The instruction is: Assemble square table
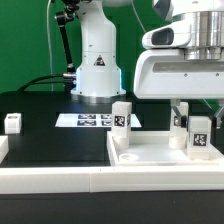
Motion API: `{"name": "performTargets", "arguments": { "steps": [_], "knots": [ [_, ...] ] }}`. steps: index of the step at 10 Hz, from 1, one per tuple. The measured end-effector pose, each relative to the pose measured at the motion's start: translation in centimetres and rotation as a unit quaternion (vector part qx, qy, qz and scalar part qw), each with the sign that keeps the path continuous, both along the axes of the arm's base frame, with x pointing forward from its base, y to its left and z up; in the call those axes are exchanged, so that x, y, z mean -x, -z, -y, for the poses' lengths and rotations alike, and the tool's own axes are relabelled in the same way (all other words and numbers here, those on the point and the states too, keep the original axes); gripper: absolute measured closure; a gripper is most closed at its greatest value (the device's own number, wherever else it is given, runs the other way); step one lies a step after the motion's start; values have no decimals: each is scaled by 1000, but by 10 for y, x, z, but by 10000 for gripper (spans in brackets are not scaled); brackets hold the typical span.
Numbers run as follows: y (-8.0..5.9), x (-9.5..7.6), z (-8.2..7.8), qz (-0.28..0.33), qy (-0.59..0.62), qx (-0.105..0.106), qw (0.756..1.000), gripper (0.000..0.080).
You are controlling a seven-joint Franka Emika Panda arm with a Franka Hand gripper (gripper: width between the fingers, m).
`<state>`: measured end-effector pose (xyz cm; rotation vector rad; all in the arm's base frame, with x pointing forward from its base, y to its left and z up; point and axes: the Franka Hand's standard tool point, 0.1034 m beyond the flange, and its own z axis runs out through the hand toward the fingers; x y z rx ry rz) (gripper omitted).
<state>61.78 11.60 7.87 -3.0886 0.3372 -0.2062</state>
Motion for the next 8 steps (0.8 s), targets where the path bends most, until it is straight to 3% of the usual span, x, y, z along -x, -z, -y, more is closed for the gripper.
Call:
{"name": "performTargets", "arguments": {
  "steps": [1,5,8],
  "knots": [
    [0,0,0,0,8,-1,1000,511],
    [0,0,0,-2,126,-18,992,511],
    [0,1,0,-4,246,-34,969,509]
  ]
}}
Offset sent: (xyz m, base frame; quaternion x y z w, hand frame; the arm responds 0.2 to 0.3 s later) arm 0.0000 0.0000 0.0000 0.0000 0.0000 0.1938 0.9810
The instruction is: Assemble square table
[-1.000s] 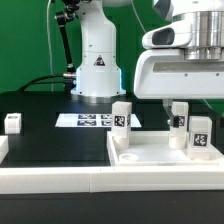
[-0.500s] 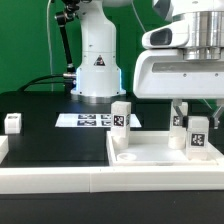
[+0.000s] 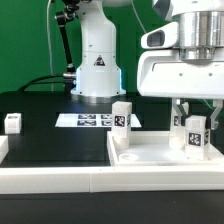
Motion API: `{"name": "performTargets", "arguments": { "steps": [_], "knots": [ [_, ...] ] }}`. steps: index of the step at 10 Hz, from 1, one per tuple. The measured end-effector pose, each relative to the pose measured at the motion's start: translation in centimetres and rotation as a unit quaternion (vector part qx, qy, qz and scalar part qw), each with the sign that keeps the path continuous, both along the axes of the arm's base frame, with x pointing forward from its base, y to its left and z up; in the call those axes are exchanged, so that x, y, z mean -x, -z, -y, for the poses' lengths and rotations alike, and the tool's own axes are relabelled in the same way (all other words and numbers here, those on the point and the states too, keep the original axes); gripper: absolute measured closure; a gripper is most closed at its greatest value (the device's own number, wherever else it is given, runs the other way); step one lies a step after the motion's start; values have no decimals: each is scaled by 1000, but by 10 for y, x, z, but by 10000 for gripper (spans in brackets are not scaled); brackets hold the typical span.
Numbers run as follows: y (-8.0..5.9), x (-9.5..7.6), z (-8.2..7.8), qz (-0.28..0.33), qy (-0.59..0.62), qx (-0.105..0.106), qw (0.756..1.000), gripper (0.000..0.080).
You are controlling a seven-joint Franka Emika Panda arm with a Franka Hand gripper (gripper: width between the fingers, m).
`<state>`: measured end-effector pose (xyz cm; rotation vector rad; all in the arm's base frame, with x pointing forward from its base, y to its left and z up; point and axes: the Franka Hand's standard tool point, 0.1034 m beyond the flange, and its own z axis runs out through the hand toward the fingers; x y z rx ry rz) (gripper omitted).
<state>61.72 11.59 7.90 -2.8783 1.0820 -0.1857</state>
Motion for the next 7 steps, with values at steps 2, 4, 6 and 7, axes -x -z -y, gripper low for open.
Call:
{"name": "performTargets", "arguments": {
  "steps": [2,4,6,7],
  "knots": [
    [1,1,-1,-3,106,-18,994,509],
    [1,2,-2,-7,247,-41,968,508],
    [1,2,-3,-11,334,-56,941,508],
    [1,2,-4,-14,391,-64,918,508]
  ]
}}
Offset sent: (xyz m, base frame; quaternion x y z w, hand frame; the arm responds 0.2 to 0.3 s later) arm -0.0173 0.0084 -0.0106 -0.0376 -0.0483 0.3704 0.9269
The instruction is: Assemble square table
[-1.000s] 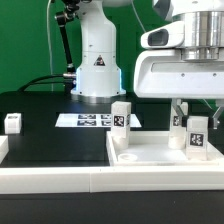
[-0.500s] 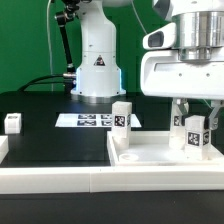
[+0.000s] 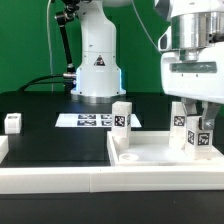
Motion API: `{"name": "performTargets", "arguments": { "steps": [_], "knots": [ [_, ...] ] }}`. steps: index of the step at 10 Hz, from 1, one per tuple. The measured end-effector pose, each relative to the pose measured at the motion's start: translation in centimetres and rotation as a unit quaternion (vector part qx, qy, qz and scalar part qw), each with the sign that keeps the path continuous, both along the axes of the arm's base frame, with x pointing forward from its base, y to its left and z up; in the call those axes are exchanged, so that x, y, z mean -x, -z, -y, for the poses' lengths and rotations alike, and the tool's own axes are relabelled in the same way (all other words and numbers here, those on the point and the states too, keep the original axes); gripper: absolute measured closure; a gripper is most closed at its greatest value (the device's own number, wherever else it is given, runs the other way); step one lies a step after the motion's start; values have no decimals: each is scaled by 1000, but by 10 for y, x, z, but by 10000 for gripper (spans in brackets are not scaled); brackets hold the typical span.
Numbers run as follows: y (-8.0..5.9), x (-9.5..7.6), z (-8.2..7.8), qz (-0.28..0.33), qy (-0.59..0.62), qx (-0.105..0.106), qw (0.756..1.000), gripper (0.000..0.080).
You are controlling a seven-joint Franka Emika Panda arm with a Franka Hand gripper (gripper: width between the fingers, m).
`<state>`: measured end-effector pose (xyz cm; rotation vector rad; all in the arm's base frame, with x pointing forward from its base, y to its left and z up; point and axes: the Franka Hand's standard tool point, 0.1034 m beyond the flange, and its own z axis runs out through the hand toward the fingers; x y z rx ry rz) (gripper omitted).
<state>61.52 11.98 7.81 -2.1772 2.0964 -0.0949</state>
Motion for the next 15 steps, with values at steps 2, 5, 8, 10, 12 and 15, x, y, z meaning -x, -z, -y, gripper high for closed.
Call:
{"name": "performTargets", "arguments": {
  "steps": [2,5,8,10,12,15],
  "knots": [
    [0,0,0,-3,60,-12,998,507],
    [0,0,0,-6,90,-19,996,506],
    [1,0,1,-5,41,-12,999,213],
    [2,2,0,-7,-71,2,997,163],
    [2,2,-2,-2,-159,14,987,154],
    [2,1,0,4,-276,29,961,151]
  ]
}}
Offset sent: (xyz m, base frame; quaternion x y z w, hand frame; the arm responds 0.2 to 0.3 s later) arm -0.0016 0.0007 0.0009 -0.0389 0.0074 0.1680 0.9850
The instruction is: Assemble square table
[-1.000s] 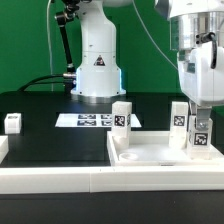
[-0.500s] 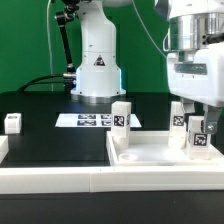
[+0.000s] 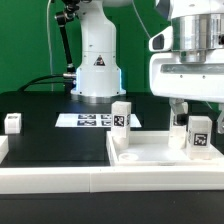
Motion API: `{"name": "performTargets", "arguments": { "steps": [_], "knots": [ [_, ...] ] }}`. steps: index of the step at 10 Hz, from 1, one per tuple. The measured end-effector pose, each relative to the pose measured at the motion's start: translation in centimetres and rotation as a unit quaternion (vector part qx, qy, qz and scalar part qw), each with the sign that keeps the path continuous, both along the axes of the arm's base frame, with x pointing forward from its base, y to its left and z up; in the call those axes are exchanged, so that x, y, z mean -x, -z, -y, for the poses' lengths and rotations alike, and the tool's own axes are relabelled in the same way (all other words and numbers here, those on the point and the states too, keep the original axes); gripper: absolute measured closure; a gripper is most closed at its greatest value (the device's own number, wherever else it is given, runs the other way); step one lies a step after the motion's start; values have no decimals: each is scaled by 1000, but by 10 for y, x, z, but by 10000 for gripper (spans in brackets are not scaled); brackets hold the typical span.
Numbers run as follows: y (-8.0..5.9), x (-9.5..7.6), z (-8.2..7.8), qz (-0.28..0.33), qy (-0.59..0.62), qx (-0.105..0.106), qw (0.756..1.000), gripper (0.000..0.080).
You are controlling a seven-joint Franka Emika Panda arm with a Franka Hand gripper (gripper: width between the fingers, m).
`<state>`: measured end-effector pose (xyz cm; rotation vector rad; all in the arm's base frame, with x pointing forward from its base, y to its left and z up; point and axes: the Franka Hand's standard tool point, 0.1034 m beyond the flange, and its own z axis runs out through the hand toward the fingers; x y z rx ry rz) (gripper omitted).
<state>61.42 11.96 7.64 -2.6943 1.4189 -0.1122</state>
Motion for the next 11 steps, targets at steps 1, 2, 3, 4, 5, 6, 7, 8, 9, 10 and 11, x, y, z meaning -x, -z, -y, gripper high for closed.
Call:
{"name": "performTargets", "arguments": {
  "steps": [1,2,3,4,5,6,7,8,9,10,11],
  "knots": [
    [0,-1,2,3,-56,7,998,151],
    [0,-1,3,5,-90,11,996,151],
    [1,0,2,5,-110,14,994,151],
    [1,0,1,7,-147,18,989,151],
    [1,0,2,8,-187,26,982,151],
    [1,0,2,9,-214,29,976,151],
    [1,0,1,9,-226,31,974,151],
    [1,0,2,9,-264,40,964,151],
    [1,0,3,8,-295,47,954,151],
    [1,0,4,9,-317,50,947,151],
    [1,0,5,9,-349,56,935,151]
  ]
}}
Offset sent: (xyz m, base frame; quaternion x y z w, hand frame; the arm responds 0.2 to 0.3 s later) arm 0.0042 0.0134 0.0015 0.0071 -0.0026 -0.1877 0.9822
